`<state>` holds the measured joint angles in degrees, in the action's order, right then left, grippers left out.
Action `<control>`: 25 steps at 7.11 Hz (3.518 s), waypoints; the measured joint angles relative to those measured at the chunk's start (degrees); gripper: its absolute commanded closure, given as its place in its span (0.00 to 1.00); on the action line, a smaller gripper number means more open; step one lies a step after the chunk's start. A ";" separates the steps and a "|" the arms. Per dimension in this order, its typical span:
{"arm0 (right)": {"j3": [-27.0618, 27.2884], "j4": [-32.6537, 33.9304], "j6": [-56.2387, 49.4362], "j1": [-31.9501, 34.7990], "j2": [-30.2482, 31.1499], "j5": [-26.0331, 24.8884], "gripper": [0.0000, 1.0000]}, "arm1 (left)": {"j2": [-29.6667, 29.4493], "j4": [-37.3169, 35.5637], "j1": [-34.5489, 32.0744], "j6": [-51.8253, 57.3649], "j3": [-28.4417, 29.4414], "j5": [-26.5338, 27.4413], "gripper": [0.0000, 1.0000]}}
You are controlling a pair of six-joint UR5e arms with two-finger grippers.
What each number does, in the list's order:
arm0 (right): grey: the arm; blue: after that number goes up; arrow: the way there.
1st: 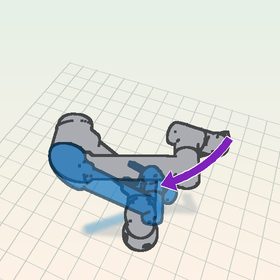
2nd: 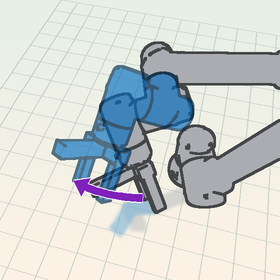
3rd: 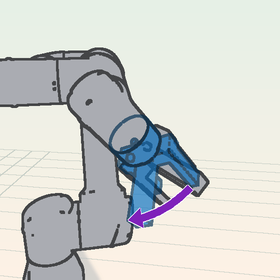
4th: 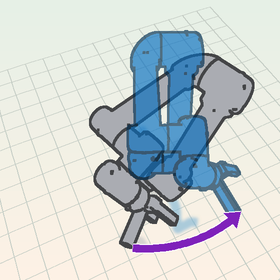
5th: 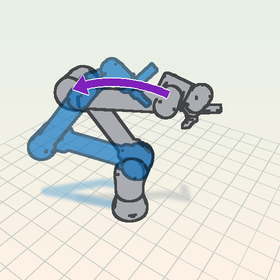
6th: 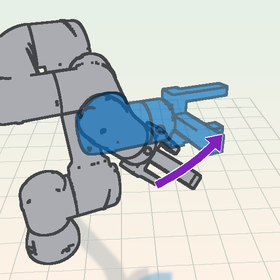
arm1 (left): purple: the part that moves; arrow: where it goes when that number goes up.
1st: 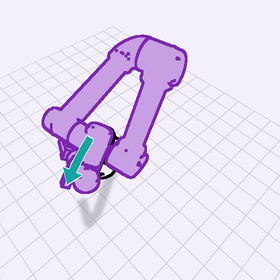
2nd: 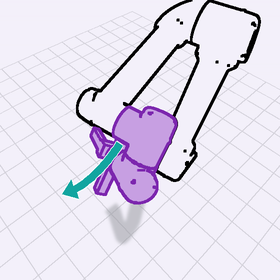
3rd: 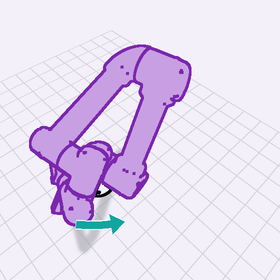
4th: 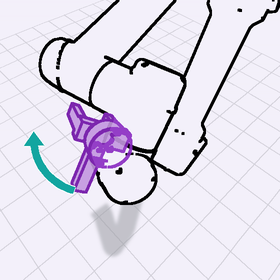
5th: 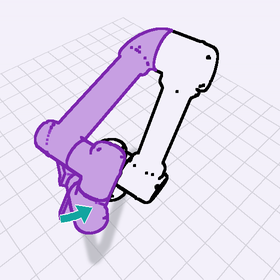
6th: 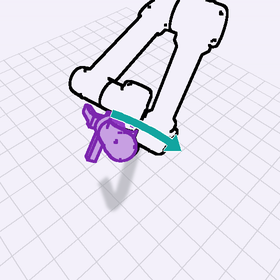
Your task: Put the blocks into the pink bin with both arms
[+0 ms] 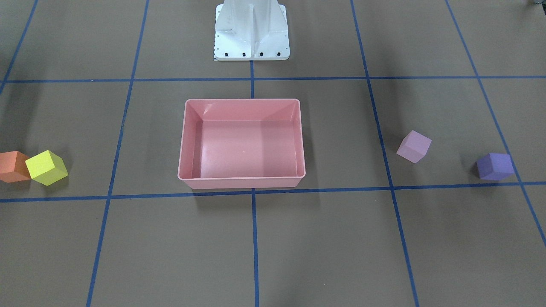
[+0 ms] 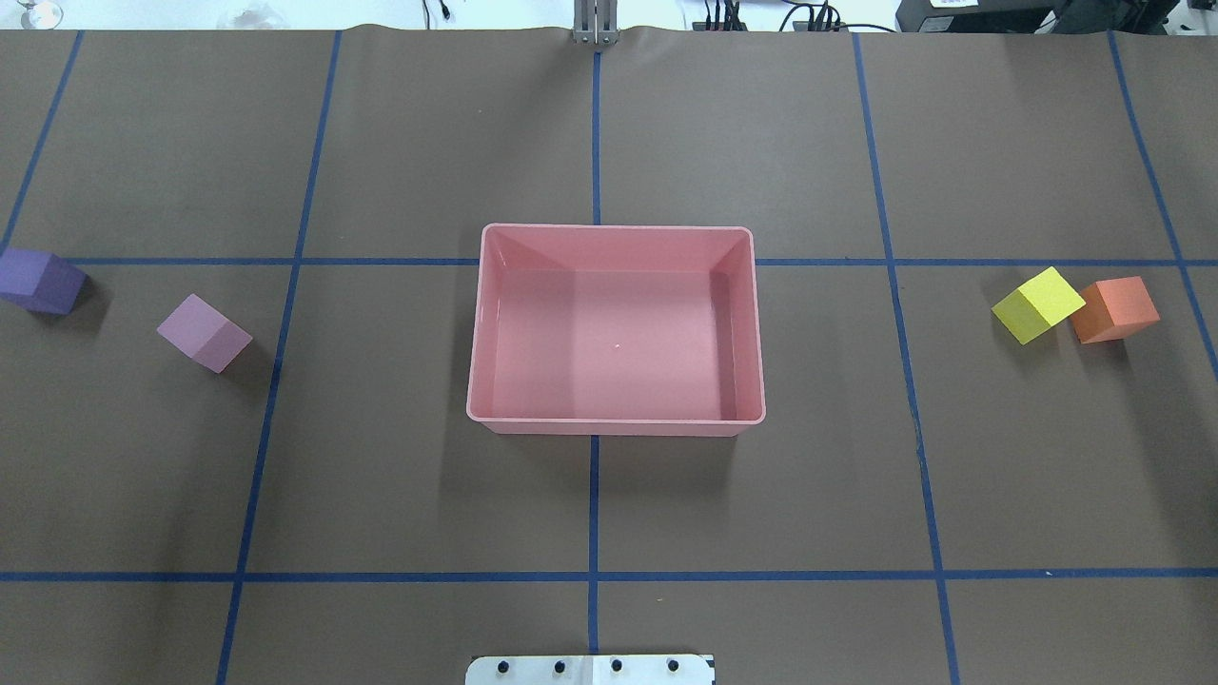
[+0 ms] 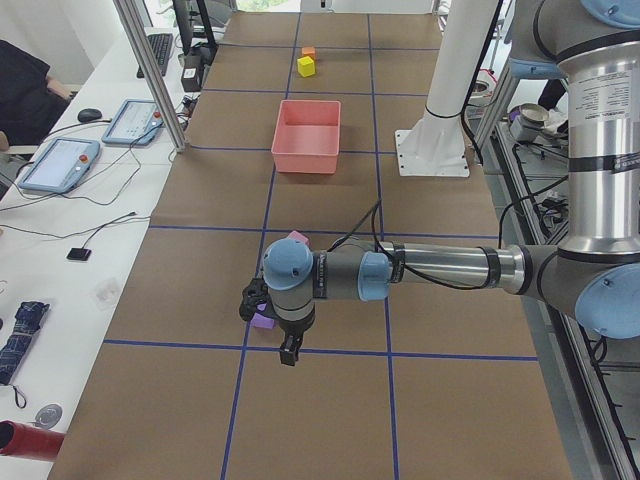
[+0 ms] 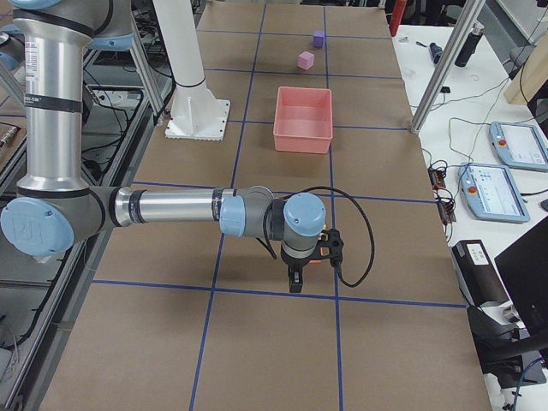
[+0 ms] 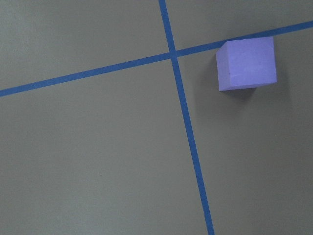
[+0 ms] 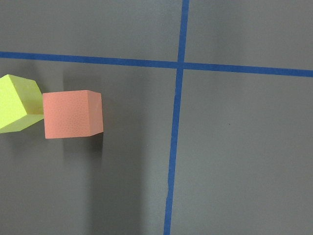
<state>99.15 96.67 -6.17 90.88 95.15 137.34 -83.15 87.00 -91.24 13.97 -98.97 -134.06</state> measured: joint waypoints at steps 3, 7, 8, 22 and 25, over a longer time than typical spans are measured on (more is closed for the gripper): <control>-0.09 -0.01 0.11 0.00 -0.26 -0.15 0.00 | 0.02 0.07 0.01 0.14 0.12 0.06 0.00; 0.29 -0.10 0.42 0.00 -0.40 -0.04 0.00 | -0.55 0.09 0.15 -0.10 0.36 -0.07 0.00; 0.82 -0.12 0.52 0.00 -0.52 0.07 0.00 | -0.61 0.19 0.21 -0.20 0.27 -0.27 0.00; 1.60 -0.08 9.04 -8.24 -6.90 0.65 0.00 | -7.14 28.17 36.18 -63.19 -8.26 12.99 0.05; 1.58 -0.04 9.06 -8.26 -6.88 0.80 0.00 | -11.33 28.06 40.71 -50.44 -6.03 15.28 0.04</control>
<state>100.73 96.63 2.89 82.62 88.27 138.15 -94.48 115.06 -50.52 -36.47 -105.00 -118.78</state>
